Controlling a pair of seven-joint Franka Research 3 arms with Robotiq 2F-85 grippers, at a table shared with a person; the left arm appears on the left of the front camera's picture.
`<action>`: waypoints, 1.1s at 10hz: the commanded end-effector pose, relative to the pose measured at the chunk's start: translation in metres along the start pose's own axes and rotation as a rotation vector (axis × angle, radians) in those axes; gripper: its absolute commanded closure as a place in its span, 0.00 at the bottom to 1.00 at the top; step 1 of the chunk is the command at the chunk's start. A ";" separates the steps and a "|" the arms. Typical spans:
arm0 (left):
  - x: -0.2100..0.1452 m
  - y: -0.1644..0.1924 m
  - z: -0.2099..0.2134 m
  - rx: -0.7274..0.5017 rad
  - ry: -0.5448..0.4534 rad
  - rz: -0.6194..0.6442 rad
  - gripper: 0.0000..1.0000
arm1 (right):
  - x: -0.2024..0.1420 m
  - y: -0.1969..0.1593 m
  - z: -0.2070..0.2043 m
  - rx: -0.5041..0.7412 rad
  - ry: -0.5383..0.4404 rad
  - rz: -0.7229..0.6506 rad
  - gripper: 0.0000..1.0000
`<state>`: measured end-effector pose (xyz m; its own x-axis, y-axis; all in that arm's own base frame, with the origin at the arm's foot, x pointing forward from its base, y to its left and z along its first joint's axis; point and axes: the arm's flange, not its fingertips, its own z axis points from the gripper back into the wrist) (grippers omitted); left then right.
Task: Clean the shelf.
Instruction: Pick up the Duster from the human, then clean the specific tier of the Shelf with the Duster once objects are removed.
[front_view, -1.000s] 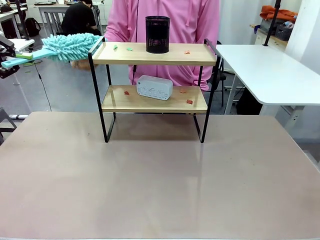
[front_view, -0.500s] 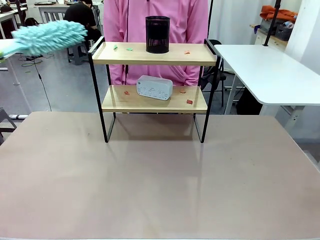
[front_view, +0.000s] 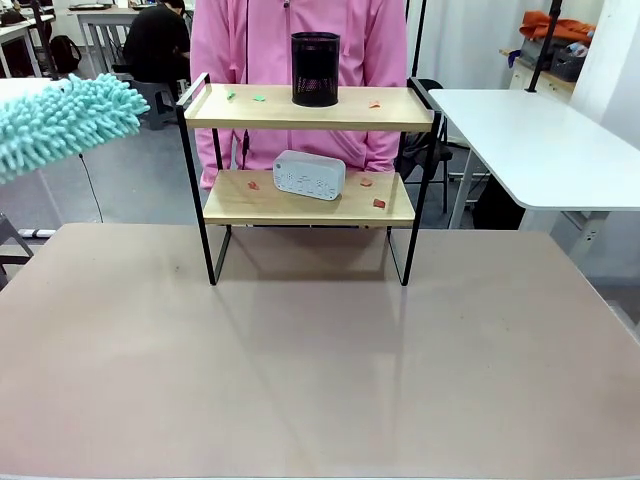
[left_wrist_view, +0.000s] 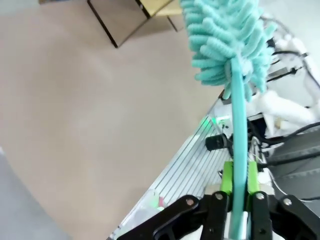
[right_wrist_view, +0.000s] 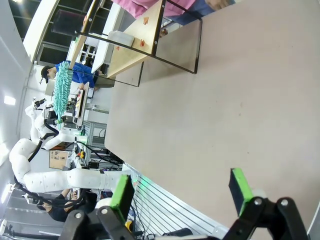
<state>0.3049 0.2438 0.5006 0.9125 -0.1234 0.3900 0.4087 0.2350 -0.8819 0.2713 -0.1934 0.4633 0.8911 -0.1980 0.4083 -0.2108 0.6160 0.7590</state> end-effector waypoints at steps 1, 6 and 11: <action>-0.011 0.016 -0.003 -0.033 -0.070 0.032 1.00 | 0.001 0.001 -0.001 0.015 -0.015 0.026 0.00; -0.008 0.010 -0.001 -0.012 -0.017 0.021 1.00 | 0.001 0.001 -0.001 0.015 -0.015 0.026 0.00; -0.008 0.010 -0.001 -0.012 -0.017 0.021 1.00 | 0.001 0.001 -0.001 0.015 -0.015 0.026 0.00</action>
<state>0.3040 0.2477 0.4843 0.9240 -0.0946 0.3706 0.3825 0.2361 -0.8933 0.2713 -0.1934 0.4634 0.8911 -0.1976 0.4086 -0.2113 0.6161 0.7588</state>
